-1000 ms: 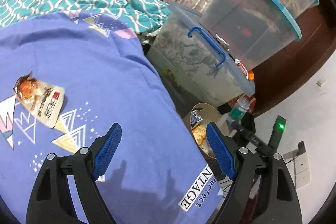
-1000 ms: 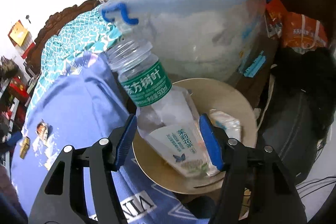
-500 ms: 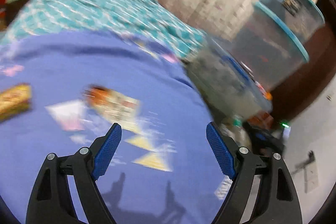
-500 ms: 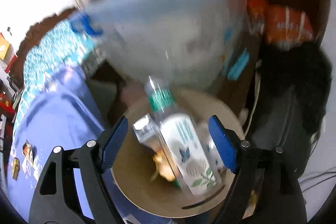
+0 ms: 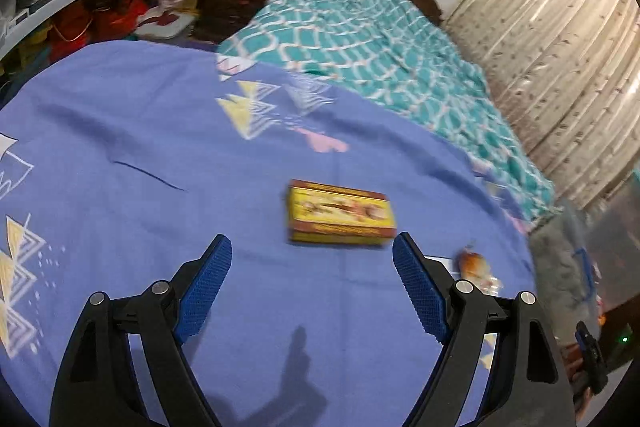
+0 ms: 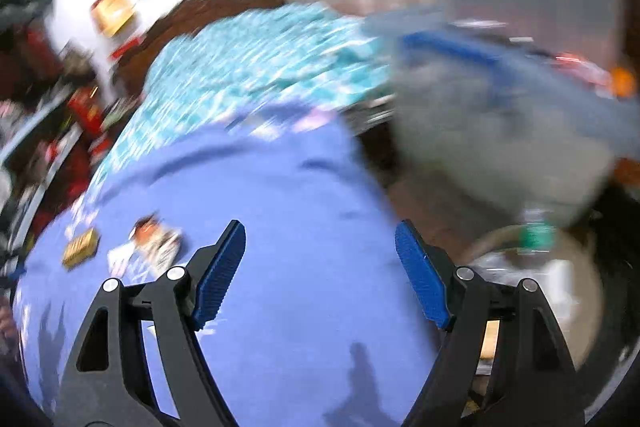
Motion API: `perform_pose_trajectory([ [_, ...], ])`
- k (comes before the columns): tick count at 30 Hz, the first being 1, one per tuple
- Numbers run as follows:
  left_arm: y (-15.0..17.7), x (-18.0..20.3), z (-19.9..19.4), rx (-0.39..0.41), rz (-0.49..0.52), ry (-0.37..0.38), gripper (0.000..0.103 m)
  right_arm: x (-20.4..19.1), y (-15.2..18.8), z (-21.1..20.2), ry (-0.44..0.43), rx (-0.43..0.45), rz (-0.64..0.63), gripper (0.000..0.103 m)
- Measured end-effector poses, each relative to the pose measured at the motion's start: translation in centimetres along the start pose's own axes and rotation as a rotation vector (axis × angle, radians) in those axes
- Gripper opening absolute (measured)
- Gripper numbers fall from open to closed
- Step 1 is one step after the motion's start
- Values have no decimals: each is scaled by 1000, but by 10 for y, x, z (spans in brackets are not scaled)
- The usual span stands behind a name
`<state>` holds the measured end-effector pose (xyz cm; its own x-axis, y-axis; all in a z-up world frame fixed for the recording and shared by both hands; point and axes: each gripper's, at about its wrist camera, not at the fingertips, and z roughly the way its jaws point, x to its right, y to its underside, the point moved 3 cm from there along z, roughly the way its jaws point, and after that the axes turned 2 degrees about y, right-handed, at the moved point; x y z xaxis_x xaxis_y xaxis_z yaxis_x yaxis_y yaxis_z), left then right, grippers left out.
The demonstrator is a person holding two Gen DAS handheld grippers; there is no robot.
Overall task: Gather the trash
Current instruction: 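Grasp the yellow spice box with the left tool while the right grasps the snack wrapper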
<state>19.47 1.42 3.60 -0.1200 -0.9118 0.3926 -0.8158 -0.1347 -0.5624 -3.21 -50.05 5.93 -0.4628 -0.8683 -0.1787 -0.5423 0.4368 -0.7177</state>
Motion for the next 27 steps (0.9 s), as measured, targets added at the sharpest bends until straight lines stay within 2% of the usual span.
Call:
perform_pose_trajectory([
  [2, -5, -3, 13, -10, 39, -27, 79, -44, 6, 27, -45, -53, -86, 79],
  [4, -12, 8, 34, -36, 174, -57, 83, -91, 15, 53, -83, -109, -192, 83],
  [6, -12, 29, 54, -67, 384, -66, 87, -131, 23, 76, -110, -146, -298, 86],
  [8, -7, 41, 67, -74, 547, -77, 90, -163, 26, 91, -121, -154, -390, 90],
  [9, -4, 53, 74, -74, 665, -69, 95, -178, 29, 96, -121, -154, -439, 93],
  [12, 4, 71, 94, -87, 829, -53, 94, -204, 28, 122, -97, -166, -549, 96],
  [16, 3, 77, 129, -149, 888, -47, 94, -219, 27, 160, -92, -233, -614, 97],
  [19, -1, 75, 156, -183, 888, -68, 94, -219, 33, 182, -55, -267, -642, 97],
  [20, -2, 72, 165, -205, 875, -70, 94, -215, 31, 185, -59, -260, -609, 99],
  [22, -2, 66, 180, -248, 848, -75, 95, -206, 30, 189, -92, -308, -526, 98],
  [24, -6, 58, 182, -266, 767, -37, 95, -197, 31, 187, -133, -334, -443, 89],
  [25, -6, 56, 181, -269, 745, -37, 94, -197, 33, 183, -128, -327, -444, 85],
  [27, -3, 56, 178, -250, 754, -43, 89, -198, 38, 171, -129, -320, -442, 79],
])
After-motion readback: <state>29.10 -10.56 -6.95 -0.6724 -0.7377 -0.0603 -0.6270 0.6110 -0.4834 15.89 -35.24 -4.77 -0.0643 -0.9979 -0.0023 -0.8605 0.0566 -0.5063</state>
